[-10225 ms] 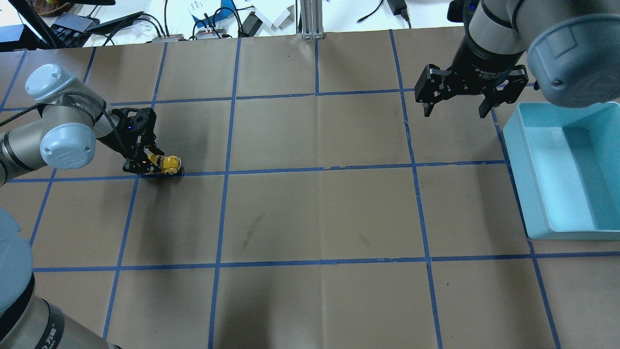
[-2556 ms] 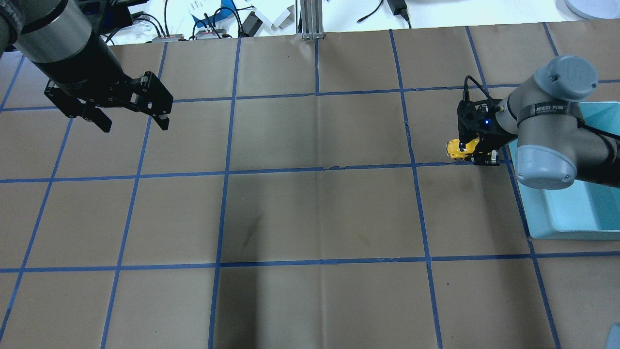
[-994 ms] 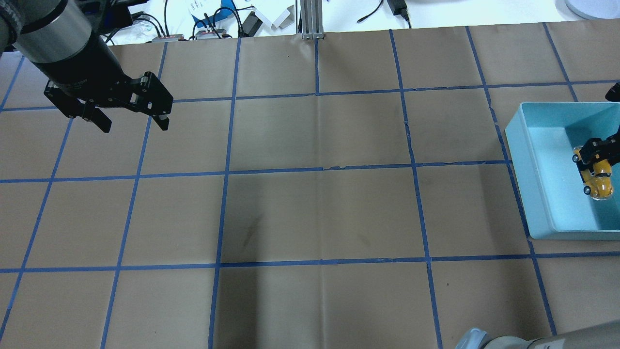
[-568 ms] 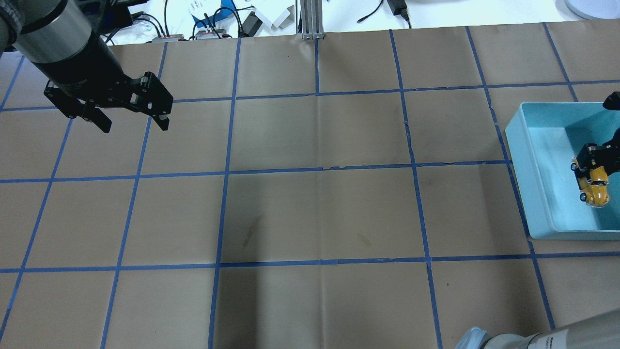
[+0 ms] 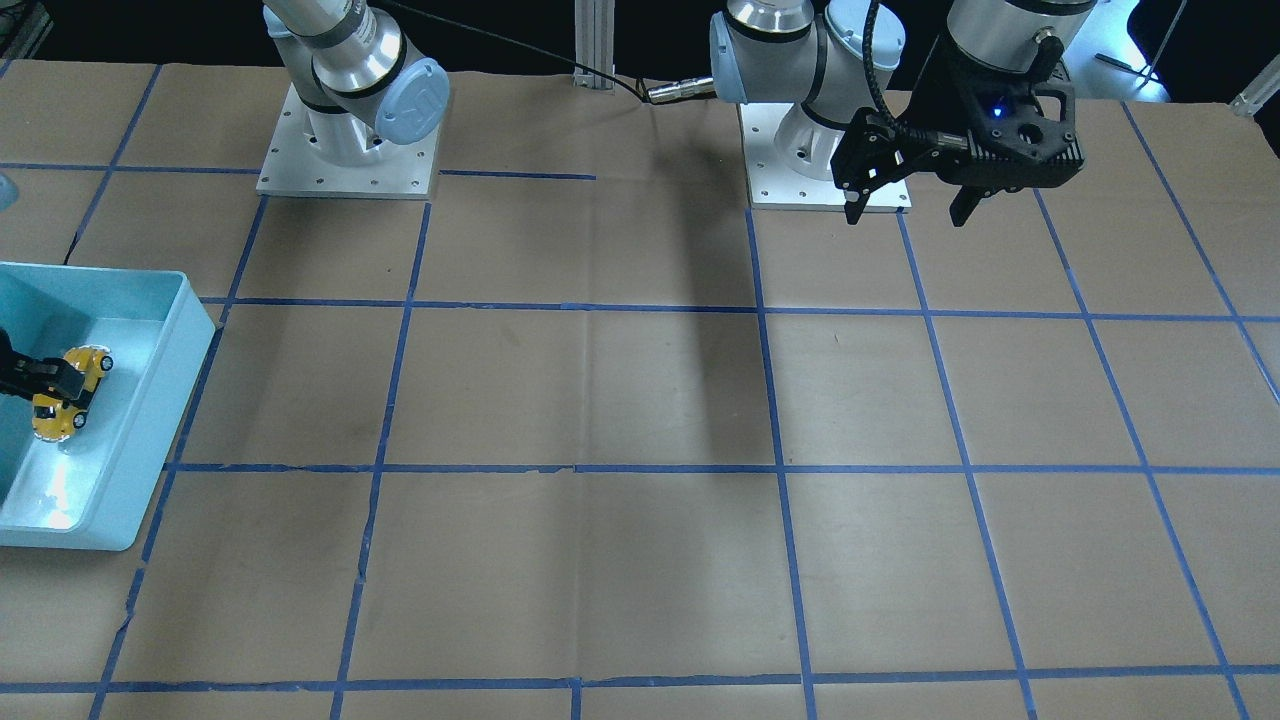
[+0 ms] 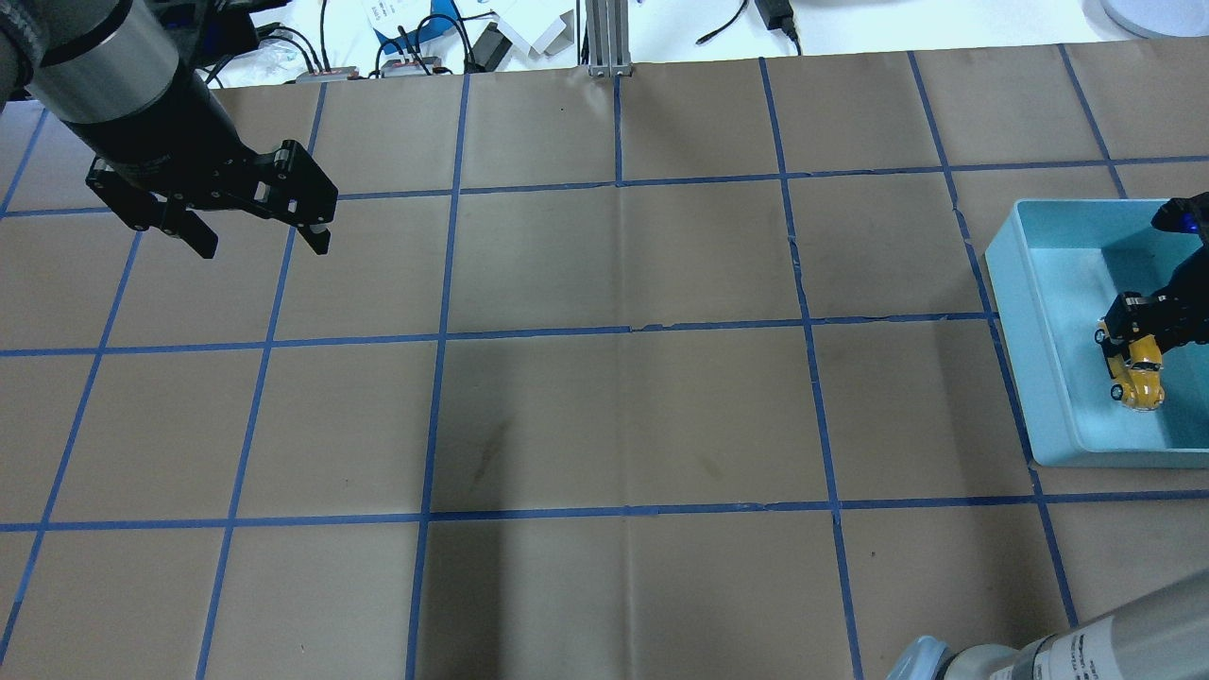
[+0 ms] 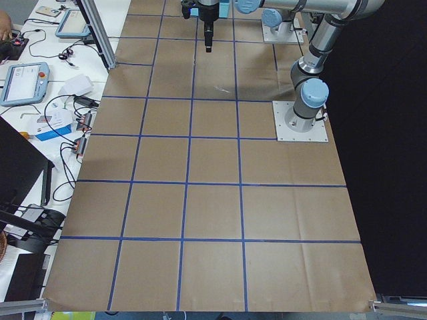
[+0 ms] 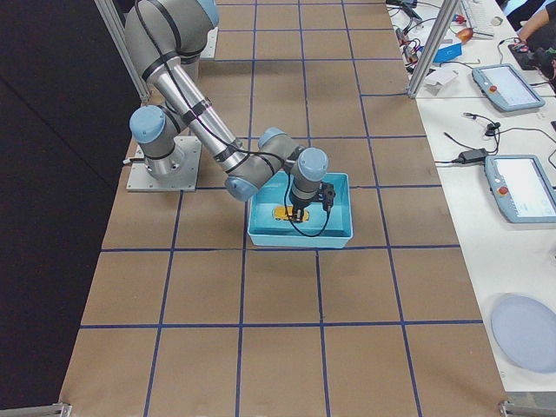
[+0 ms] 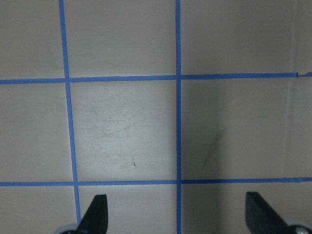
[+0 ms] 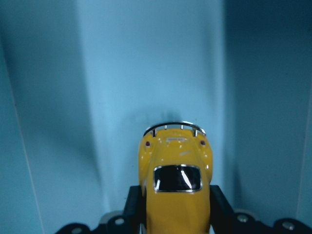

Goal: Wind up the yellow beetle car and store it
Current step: 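Lower the car into the light blue bin and open the right gripper, then raise the right gripper up out of the bin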

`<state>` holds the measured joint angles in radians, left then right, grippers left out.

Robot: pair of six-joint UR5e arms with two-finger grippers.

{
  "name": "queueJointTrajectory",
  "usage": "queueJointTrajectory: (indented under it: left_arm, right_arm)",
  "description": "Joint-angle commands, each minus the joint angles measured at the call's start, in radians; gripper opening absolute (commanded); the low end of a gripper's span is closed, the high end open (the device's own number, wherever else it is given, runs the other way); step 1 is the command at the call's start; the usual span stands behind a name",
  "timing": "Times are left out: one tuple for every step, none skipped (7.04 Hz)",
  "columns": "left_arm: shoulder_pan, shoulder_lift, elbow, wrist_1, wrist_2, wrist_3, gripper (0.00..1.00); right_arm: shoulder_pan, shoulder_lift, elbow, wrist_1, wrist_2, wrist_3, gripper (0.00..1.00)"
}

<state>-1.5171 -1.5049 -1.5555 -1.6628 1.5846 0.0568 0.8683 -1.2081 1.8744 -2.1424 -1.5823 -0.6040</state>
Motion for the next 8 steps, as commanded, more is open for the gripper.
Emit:
queueJointTrajectory:
  left_arm:
    - [0.000,0.000,0.000,0.000,0.000,0.000,1.00]
    - [0.000,0.002,-0.002,0.000,0.000,0.000,1.00]
    - [0.000,0.000,0.000,0.000,0.000,0.000,1.00]
    - [0.000,0.000,0.000,0.000,-0.002,0.000,1.00]
    - [-0.002,0.000,-0.002,0.000,0.001,0.000,1.00]
    - [-0.002,-0.001,-0.002,0.002,0.008,0.000,1.00]
    - [-0.005,-0.002,-0.002,0.002,0.002,-0.002,1.00]
    - [-0.005,0.003,0.000,0.000,0.000,-0.003,1.00]
  right_arm:
    - [0.000,-0.013,-0.009,0.005,-0.011,-0.003,1.00]
    - [0.020,-0.068,-0.033,0.037,-0.028,-0.004,1.00]
    - [0.043,-0.141,-0.070,0.165,-0.018,0.003,1.00]
    - [0.101,-0.180,-0.122,0.226,-0.010,0.003,1.00]
    - [0.186,-0.221,-0.197,0.325,-0.008,0.004,0.99]
    - [0.262,-0.244,-0.280,0.443,0.008,0.056,0.97]
    - [0.321,-0.249,-0.357,0.523,0.097,0.184,0.99]
    - [0.410,-0.248,-0.404,0.560,0.113,0.298,1.00]
